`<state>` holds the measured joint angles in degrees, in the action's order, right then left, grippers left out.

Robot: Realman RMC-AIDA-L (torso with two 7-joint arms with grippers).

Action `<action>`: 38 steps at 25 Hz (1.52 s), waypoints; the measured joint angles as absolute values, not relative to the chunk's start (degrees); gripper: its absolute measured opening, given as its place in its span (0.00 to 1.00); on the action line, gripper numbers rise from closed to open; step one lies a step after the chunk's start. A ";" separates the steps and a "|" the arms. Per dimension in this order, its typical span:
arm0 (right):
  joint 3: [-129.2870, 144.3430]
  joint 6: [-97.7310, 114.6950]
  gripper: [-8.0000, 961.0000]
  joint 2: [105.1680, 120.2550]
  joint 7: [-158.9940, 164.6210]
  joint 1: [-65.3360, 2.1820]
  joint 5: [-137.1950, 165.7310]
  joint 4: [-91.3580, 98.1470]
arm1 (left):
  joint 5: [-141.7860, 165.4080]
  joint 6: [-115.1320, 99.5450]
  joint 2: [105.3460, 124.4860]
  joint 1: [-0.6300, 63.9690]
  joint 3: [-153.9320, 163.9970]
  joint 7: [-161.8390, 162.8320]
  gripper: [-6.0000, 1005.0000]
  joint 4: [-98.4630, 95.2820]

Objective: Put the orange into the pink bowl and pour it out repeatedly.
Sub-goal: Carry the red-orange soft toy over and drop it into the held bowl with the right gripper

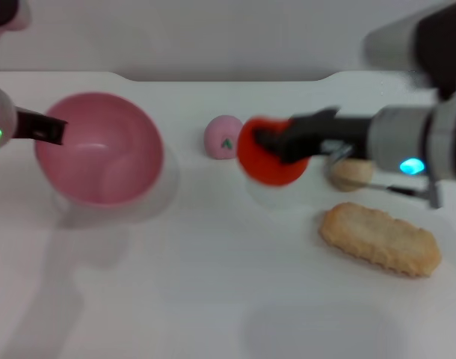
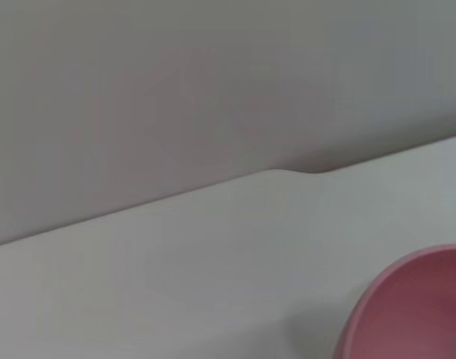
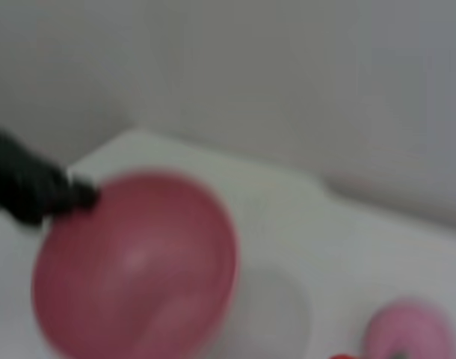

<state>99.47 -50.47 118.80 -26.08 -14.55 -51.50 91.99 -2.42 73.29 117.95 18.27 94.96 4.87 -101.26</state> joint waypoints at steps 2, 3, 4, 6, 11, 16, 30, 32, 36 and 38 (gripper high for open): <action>97.00 -52.22 0.24 118.99 -25.76 -11.99 -50.19 98.30 | -4.42 72.54 118.05 19.83 96.98 4.36 0.05 -99.23; 96.21 -52.70 0.23 119.05 -25.71 -11.09 -49.83 100.80 | -4.99 72.25 118.06 20.23 97.62 4.31 0.05 -98.72; 95.50 -52.97 0.22 119.09 -25.68 -10.31 -49.50 102.91 | -5.89 71.68 118.03 20.87 98.60 4.26 0.05 -97.83; 94.92 -53.39 0.20 119.17 -25.64 -9.49 -48.98 105.48 | -7.56 70.19 118.07 22.17 100.25 4.25 0.05 -96.11; 96.14 -53.71 0.17 119.27 -25.50 -9.66 -48.83 106.69 | -11.82 66.66 118.24 26.34 104.36 4.23 0.05 -91.41; 98.31 -52.33 0.12 119.19 -24.76 -11.22 -49.12 102.82 | -13.06 66.13 118.30 28.29 105.10 4.26 0.05 -90.05; 98.30 -51.46 0.20 119.02 -23.36 -16.62 -53.41 93.59 | -13.95 65.88 118.14 28.60 105.22 3.47 0.05 -90.55; 98.32 -51.41 0.24 119.06 -23.36 -16.75 -53.43 93.42 | -14.12 65.89 118.13 28.61 105.31 3.30 0.05 -90.57; 98.33 -51.32 0.33 119.14 -23.06 -16.82 -53.45 93.36 | -14.94 66.12 118.11 28.17 105.37 2.53 0.05 -91.46; 98.33 -51.32 0.42 119.15 -22.80 -16.66 -53.44 93.39 | -15.49 66.13 118.10 27.84 105.48 1.55 0.05 -92.05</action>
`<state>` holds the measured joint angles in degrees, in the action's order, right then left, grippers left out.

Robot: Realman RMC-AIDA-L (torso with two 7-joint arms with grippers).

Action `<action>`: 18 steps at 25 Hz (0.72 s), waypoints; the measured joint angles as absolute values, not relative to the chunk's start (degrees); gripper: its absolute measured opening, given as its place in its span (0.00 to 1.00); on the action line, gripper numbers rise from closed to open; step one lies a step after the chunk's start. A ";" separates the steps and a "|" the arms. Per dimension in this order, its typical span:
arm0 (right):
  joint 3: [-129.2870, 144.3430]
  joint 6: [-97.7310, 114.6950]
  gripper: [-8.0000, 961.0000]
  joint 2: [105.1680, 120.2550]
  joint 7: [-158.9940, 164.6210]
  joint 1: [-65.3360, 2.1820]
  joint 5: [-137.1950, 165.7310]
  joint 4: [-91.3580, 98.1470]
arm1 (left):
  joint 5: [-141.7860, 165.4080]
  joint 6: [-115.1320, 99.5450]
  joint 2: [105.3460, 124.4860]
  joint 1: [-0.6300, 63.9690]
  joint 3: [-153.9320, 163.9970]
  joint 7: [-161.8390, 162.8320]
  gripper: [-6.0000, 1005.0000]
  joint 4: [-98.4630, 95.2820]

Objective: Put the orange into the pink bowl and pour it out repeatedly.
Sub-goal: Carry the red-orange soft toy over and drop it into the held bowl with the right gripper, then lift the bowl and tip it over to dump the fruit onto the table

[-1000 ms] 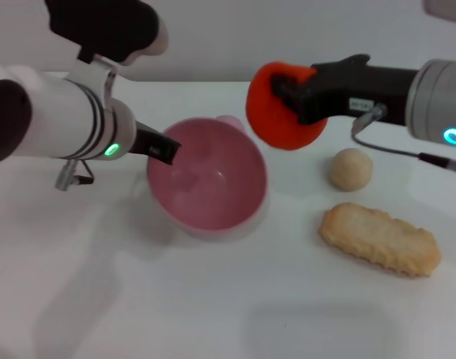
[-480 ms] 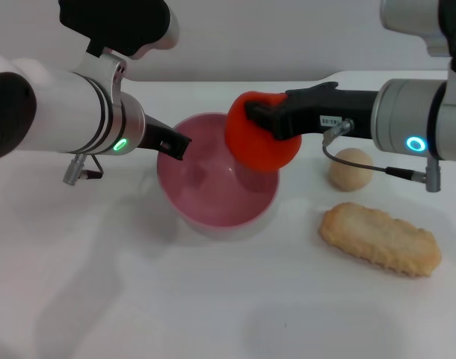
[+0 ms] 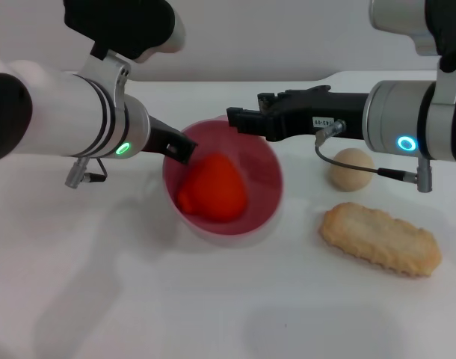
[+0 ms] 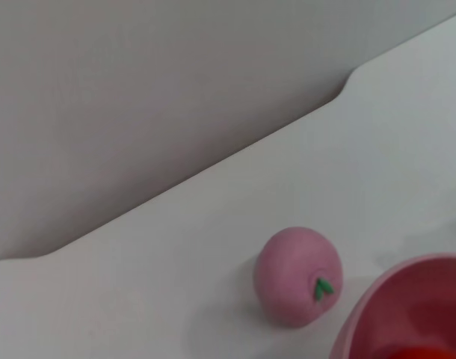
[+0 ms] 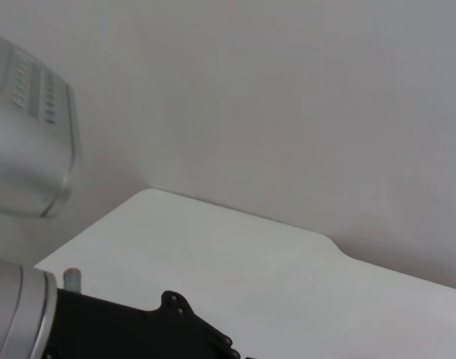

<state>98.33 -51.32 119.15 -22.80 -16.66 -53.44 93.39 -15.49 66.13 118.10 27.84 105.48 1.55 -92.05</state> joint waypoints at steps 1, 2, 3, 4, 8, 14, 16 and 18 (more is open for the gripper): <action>98.22 -51.32 0.46 119.13 -22.48 -16.38 -53.28 93.60 | -15.49 66.13 118.10 27.84 105.48 1.55 0.05 -92.05; 97.90 -51.31 0.50 119.09 -21.94 -15.92 -52.71 93.89 | -15.54 66.14 118.08 27.81 105.63 1.17 0.05 -92.21; 97.18 -51.32 0.54 118.96 -21.03 -15.29 -51.63 94.18 | -15.14 66.32 118.03 27.80 106.16 0.07 0.05 -92.60; 96.54 -51.40 0.55 118.94 -20.11 -14.72 -50.39 94.43 | -15.14 66.32 118.03 27.80 106.16 0.07 0.05 -92.60; 90.09 -53.35 0.59 118.86 -14.55 -10.47 -40.69 94.78 | -10.03 67.68 118.03 27.91 108.68 -3.98 0.05 -95.31; 85.06 -55.82 0.60 119.00 -14.56 -6.58 -39.42 94.52 | 10.97 70.60 118.43 28.15 123.40 -6.03 0.05 -101.70; 84.86 -56.08 0.60 119.03 -14.64 -6.13 -39.25 94.32 | 15.65 71.02 118.61 28.76 127.74 -5.49 0.05 -101.81; 84.86 -56.35 0.60 119.02 -14.68 -6.03 -39.09 93.71 | 22.07 70.94 118.78 29.70 134.72 -4.73 0.05 -100.95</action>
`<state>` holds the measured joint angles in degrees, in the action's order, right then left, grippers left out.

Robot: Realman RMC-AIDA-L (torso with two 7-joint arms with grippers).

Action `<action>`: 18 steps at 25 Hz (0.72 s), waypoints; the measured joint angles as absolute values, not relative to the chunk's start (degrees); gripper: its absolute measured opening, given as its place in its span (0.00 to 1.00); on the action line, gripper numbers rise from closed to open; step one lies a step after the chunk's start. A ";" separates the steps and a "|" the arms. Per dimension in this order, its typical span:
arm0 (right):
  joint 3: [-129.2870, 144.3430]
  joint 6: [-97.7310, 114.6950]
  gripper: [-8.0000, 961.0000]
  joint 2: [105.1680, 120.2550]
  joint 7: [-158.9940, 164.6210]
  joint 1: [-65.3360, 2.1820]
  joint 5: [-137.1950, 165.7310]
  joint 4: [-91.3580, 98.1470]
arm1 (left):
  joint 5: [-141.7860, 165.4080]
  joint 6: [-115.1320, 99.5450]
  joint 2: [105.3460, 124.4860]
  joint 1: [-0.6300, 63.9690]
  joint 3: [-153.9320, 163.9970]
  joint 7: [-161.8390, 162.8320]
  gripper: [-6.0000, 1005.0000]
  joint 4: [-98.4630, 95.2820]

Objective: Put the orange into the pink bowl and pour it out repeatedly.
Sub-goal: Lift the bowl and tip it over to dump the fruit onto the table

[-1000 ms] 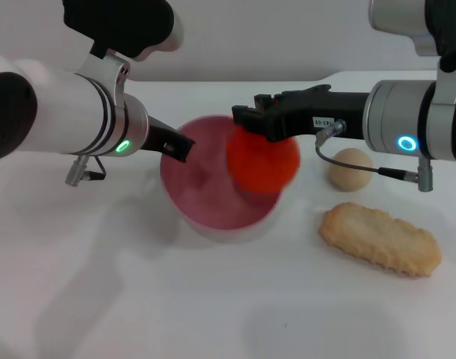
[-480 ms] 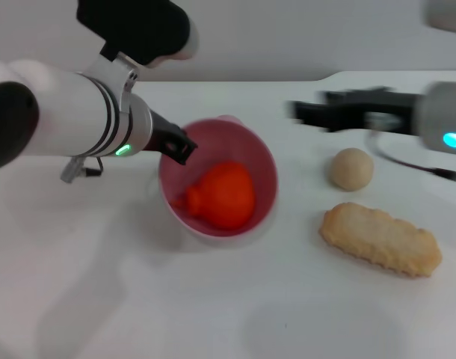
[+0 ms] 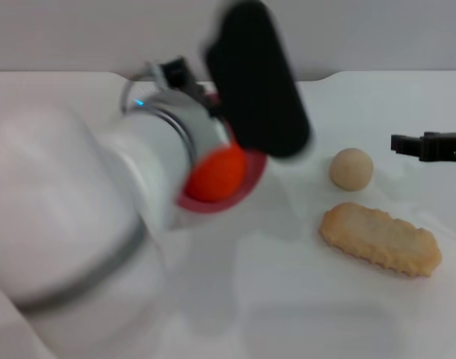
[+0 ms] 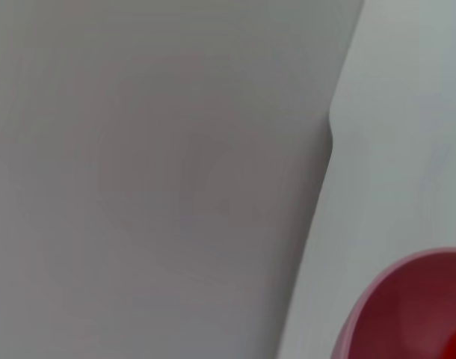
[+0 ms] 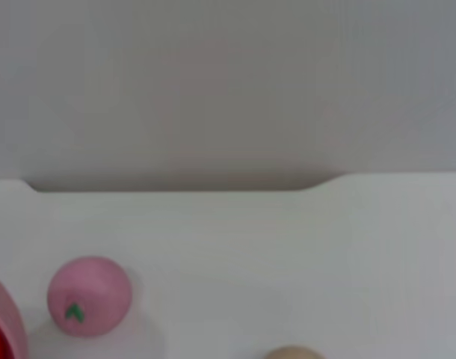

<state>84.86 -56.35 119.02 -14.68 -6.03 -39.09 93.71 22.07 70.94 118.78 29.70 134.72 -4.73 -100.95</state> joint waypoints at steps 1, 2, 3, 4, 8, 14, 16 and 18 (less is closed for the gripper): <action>84.96 -56.43 0.60 119.02 -14.69 -6.03 -39.05 93.35 | 24.17 70.78 118.85 30.00 136.90 -4.71 0.05 -100.23; 85.07 -56.46 0.60 119.01 -14.71 -6.07 -39.03 93.11 | 26.98 70.55 118.95 30.37 139.61 -4.69 0.05 -99.12; 85.22 -56.48 0.60 118.99 -14.74 -6.14 -39.02 92.83 | 30.73 70.36 118.99 30.69 142.49 -4.69 0.05 -97.69; 85.31 -56.48 0.61 118.97 -14.77 -6.24 -39.02 92.63 | 36.59 70.06 119.04 30.96 146.49 -4.65 0.05 -95.03; 85.50 -56.51 0.61 118.93 -14.86 -6.55 -39.22 92.09 | 45.74 69.04 119.07 30.98 151.09 -4.53 0.05 -91.21; 86.16 -56.52 0.61 118.86 -14.88 -6.79 -39.21 91.71 | 52.72 68.72 119.08 30.21 152.96 -4.89 0.05 -87.85; 86.25 -56.52 0.62 118.87 -14.89 -6.80 -39.21 91.63 | 57.23 68.46 119.08 29.51 154.78 -5.07 0.05 -85.85; 86.28 -56.52 0.62 118.89 -14.90 -6.84 -39.31 91.55 | 58.44 68.12 119.09 29.18 155.62 -5.13 0.05 -85.30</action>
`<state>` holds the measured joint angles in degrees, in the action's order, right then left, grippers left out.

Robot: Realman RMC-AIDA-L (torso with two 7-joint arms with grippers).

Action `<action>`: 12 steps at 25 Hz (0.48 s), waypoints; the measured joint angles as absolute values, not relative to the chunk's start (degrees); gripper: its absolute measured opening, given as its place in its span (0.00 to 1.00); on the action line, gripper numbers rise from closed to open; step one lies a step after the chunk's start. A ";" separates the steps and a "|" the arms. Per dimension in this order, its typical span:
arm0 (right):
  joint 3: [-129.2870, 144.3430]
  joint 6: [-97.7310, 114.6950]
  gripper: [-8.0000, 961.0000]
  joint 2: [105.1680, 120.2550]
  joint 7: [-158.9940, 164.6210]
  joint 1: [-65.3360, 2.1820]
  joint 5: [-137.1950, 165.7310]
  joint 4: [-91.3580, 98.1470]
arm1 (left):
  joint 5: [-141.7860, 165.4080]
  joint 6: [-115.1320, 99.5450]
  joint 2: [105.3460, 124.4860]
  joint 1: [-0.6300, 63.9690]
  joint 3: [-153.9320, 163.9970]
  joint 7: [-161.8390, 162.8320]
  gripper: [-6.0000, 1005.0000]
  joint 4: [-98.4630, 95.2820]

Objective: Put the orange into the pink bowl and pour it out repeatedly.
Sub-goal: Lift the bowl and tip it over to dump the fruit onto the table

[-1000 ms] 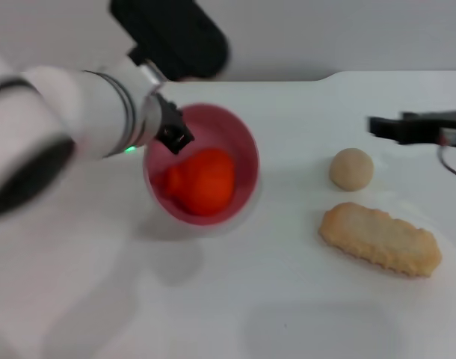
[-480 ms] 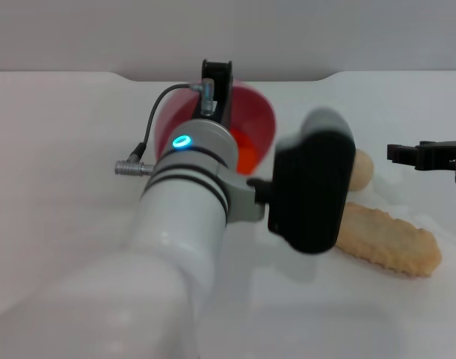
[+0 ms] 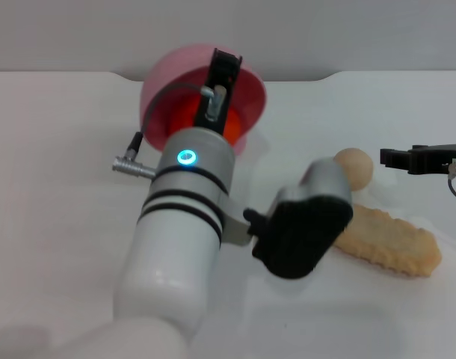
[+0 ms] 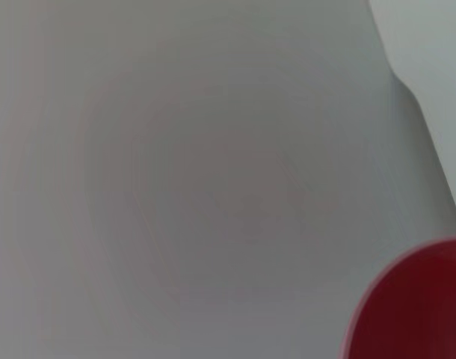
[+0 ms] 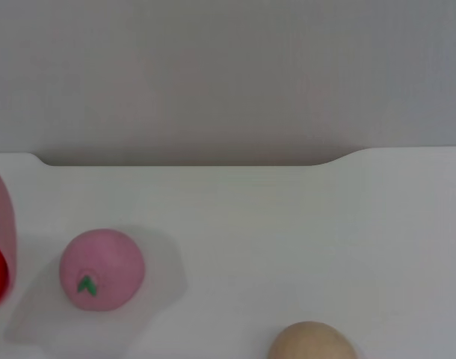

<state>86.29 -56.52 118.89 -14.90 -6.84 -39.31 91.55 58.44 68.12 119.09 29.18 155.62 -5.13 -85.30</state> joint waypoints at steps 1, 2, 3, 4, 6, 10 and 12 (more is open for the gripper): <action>86.31 -56.52 0.62 118.90 -14.90 -6.87 -39.37 91.52 | 59.27 67.73 119.09 28.95 156.13 -5.24 0.05 -84.88; 86.38 -56.52 0.62 118.90 -14.90 -6.89 -39.40 91.43 | 60.56 67.17 119.10 28.56 156.84 -5.43 0.05 -84.19; 86.52 -56.52 0.62 118.91 -14.89 -6.89 -39.41 91.36 | 62.21 66.58 119.09 28.15 157.53 -5.62 0.05 -83.26; 86.63 -56.52 0.62 118.91 -14.89 -6.89 -39.41 91.31 | 63.60 66.04 119.09 27.78 157.88 -5.77 0.05 -82.50; 87.05 -56.52 0.62 118.92 -14.79 -6.90 -39.41 91.21 | 65.82 65.14 119.08 27.06 158.50 -6.12 0.05 -81.36; 87.51 -56.51 0.63 118.92 -14.61 -6.90 -39.41 91.21 | 67.34 64.71 119.08 26.62 159.17 -6.80 0.05 -80.53; 87.65 -56.51 0.63 118.92 -14.59 -6.94 -39.41 91.21 | 70.15 63.95 119.05 26.14 159.72 -7.48 0.05 -78.64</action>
